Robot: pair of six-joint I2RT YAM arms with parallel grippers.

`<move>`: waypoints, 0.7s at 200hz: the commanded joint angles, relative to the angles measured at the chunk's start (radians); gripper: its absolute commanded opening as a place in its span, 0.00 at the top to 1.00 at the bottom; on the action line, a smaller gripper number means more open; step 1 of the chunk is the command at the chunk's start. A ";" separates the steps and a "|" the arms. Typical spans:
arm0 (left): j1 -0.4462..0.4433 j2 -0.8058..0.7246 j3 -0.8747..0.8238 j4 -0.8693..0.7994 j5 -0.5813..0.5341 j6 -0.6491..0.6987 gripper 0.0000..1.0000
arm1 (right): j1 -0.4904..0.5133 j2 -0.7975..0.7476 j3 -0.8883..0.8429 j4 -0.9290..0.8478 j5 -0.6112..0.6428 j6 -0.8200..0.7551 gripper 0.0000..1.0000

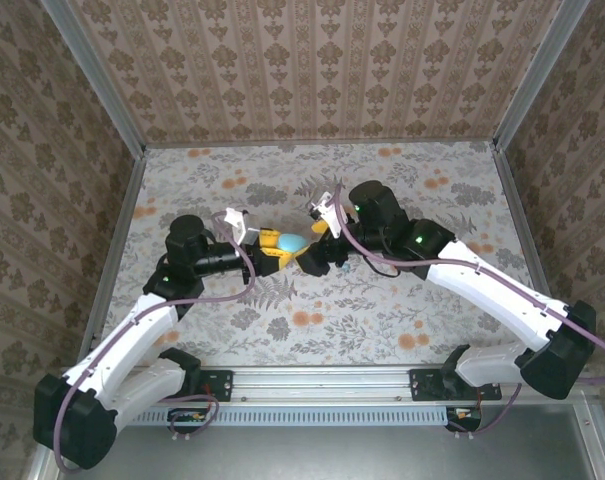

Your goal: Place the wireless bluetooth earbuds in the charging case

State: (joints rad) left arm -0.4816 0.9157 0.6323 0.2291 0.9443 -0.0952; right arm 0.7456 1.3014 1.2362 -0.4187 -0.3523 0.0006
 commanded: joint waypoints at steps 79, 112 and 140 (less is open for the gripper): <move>-0.001 -0.034 -0.029 0.018 0.032 0.000 0.67 | -0.121 0.054 0.087 0.003 -0.098 0.059 0.14; -0.002 -0.032 -0.033 0.016 0.008 0.002 0.67 | -0.146 0.060 0.092 0.006 -0.113 0.102 0.14; -0.001 -0.019 -0.033 0.002 -0.026 0.004 0.67 | -0.153 0.049 0.084 -0.004 -0.125 0.129 0.14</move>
State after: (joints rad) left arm -0.4831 0.9012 0.6029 0.2245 0.9283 -0.0948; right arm 0.5999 1.3552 1.3018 -0.4271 -0.4549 0.0841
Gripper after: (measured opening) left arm 0.328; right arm 0.866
